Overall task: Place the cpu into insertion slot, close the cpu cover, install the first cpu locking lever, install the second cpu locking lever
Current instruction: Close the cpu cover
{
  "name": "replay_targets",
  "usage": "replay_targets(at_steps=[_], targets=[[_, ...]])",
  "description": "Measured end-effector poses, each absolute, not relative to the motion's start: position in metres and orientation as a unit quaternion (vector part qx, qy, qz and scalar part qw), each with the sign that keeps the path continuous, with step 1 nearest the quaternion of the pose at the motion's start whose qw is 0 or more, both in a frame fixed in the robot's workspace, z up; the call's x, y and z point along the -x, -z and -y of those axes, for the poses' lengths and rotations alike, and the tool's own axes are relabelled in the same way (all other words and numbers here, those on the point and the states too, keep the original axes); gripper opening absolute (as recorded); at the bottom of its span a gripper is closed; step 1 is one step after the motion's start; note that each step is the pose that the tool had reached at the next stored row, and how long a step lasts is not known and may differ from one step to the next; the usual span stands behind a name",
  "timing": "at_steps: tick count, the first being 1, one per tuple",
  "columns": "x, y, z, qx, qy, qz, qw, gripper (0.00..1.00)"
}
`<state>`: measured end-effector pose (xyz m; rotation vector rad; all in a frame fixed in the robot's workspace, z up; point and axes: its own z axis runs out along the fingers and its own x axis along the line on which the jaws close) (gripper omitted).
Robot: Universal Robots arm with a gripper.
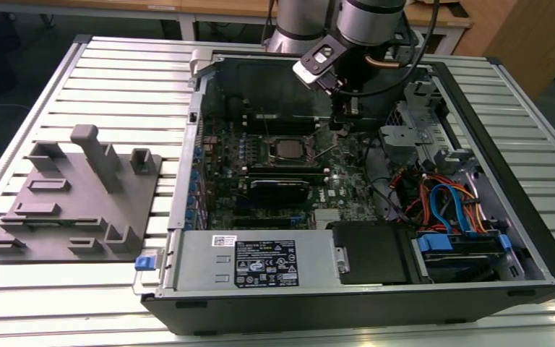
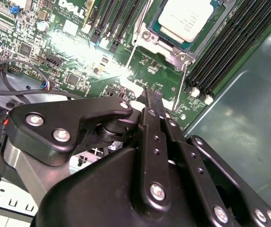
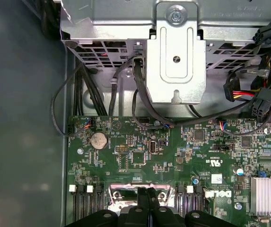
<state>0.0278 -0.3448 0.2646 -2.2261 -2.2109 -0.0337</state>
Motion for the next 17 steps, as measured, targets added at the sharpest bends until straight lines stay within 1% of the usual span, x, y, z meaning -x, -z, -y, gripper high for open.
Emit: replay_targets(at_steps=[8,17], targets=[[-0.030,-0.264,0.345,0.710,0.011,0.705,0.002,0.10],[-0.046,-0.261,0.344,0.710,0.009,0.705,0.004,0.10]])
